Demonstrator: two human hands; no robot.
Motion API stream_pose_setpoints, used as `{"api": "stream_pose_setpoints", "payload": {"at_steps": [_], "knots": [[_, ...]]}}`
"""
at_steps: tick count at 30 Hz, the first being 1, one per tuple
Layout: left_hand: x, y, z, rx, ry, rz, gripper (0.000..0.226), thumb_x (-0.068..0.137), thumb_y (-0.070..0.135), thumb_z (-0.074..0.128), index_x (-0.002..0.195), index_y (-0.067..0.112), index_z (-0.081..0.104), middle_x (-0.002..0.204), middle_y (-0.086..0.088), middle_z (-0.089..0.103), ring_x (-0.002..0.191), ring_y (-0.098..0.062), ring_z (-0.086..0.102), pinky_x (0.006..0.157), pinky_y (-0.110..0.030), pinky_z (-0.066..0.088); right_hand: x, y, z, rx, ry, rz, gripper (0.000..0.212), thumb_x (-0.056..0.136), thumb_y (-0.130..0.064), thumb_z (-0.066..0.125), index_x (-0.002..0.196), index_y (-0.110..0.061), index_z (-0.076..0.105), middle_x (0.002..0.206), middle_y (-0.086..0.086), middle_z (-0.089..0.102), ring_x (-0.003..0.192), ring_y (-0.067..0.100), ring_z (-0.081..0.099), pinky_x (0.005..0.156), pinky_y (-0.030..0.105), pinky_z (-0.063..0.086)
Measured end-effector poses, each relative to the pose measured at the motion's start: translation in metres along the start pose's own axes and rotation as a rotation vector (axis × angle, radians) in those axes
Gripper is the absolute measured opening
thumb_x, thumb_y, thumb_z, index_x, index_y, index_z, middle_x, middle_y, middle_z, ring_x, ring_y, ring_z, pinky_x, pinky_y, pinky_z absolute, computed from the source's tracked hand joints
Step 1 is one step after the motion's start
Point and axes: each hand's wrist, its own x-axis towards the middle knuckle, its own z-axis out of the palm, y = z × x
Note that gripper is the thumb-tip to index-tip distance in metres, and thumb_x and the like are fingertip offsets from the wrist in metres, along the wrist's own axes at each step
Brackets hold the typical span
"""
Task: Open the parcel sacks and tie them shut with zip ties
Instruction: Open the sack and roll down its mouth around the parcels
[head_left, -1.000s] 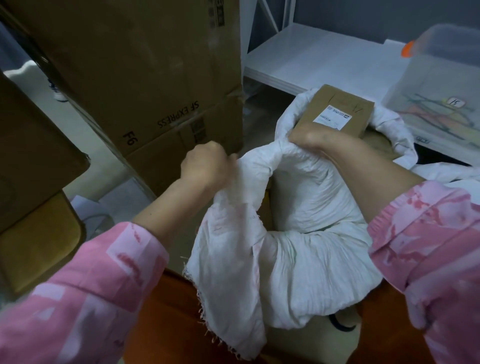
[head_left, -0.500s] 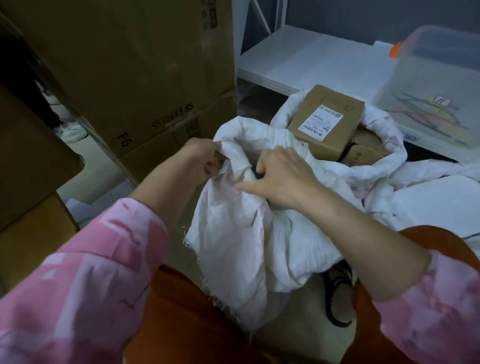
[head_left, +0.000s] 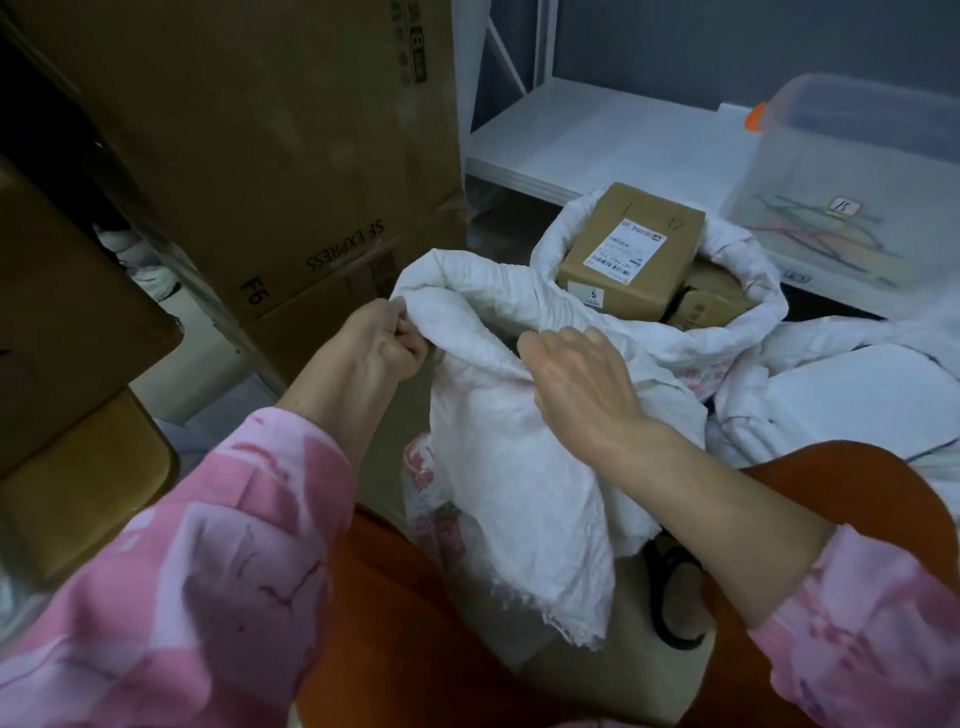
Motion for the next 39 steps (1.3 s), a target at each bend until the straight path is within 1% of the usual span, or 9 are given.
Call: {"api": "stream_pose_setpoints", "payload": {"at_steps": [4,7,10,16,22,26,32,35,39], "knots": [[-0.003,-0.011,-0.002,0.043,-0.103,-0.053,0.035,0.096,0.008,0.040,0.062,0.012,0.038,0.036,0.001,0.033,0.022,-0.005,0.029,0.027,-0.012,0.017,-0.014,-0.005,0.000,0.221,-0.218,-0.158,0.014,0.078,-0.007,0.067,0.089,-0.015,0.062,0.072,-0.002,0.050,0.070,0.019,0.051,0.062,0.027,0.031],[-0.003,-0.020,0.000,0.082,-0.160,-0.078,0.032,0.095,0.003,0.033,0.065,0.012,0.037,0.042,0.001,0.033,0.021,-0.006,0.029,0.025,-0.013,0.018,-0.006,-0.007,-0.014,0.774,-0.443,0.205,0.041,0.085,-0.046,0.062,0.075,-0.006,0.067,0.063,-0.002,0.057,0.063,0.016,0.053,0.061,0.030,0.042],[-0.007,-0.032,0.002,0.178,-0.222,-0.065,0.027,0.098,0.005,0.033,0.073,0.011,0.043,0.040,0.002,0.033,0.023,-0.004,0.026,0.025,-0.013,0.017,0.013,0.002,-0.010,0.844,-0.213,0.478,0.038,0.080,-0.042,0.070,0.070,-0.005,0.068,0.070,0.005,0.065,0.069,0.019,0.061,0.071,0.037,0.052],[-0.011,-0.051,0.000,0.232,-0.176,-0.032,0.029,0.098,0.015,0.051,0.069,0.013,0.046,0.041,0.005,0.032,0.026,-0.001,0.025,0.028,-0.010,0.015,0.024,-0.008,0.004,0.880,-0.360,0.654,0.051,0.073,-0.026,0.077,0.044,-0.017,0.036,0.043,-0.005,0.033,0.044,0.010,0.034,0.051,0.023,0.030],[-0.017,-0.061,-0.002,0.629,0.156,0.316,0.031,0.082,0.030,0.071,0.102,0.006,0.066,0.101,-0.007,0.070,0.084,-0.014,0.068,0.074,-0.025,0.055,0.013,-0.022,0.005,0.397,-0.169,0.502,0.010,0.086,-0.016,0.062,0.088,-0.015,0.052,0.082,0.001,0.056,0.072,0.019,0.050,0.057,0.027,0.031],[-0.023,-0.073,-0.005,0.792,0.089,0.448,0.037,0.076,0.032,0.075,0.097,0.002,0.071,0.071,-0.005,0.068,0.039,-0.013,0.038,0.043,-0.022,0.031,0.005,-0.030,0.005,0.156,-0.087,0.260,0.019,0.095,-0.011,0.047,0.113,-0.007,0.052,0.104,0.009,0.063,0.094,0.024,0.062,0.068,0.029,0.039],[-0.003,-0.072,-0.009,0.707,-0.020,0.360,0.034,0.090,0.013,0.058,0.121,-0.001,0.059,0.065,0.002,0.047,0.046,-0.008,0.046,0.041,-0.020,0.038,-0.002,-0.035,0.013,0.301,-0.142,0.050,0.014,0.095,-0.023,0.050,0.098,-0.013,0.060,0.097,0.004,0.061,0.088,0.020,0.058,0.063,0.030,0.040],[0.007,-0.066,-0.011,0.636,-0.028,0.303,0.013,0.094,0.006,0.046,0.095,0.006,0.059,0.068,0.001,0.045,0.051,-0.009,0.044,0.036,-0.018,0.040,0.009,-0.019,0.009,0.677,-0.156,0.248,0.018,0.091,-0.027,0.056,0.088,-0.014,0.068,0.092,-0.001,0.066,0.086,0.017,0.061,0.069,0.032,0.047],[0.010,-0.057,-0.016,0.682,-0.077,0.254,0.037,0.093,-0.003,0.030,0.060,0.009,0.039,0.058,-0.002,0.028,0.034,-0.007,0.025,0.028,-0.012,0.018,0.033,0.009,0.006,0.493,-0.053,0.351,0.030,0.095,-0.014,0.052,0.123,-0.019,0.062,0.122,0.003,0.055,0.114,0.019,0.051,0.091,0.033,0.046]]}}
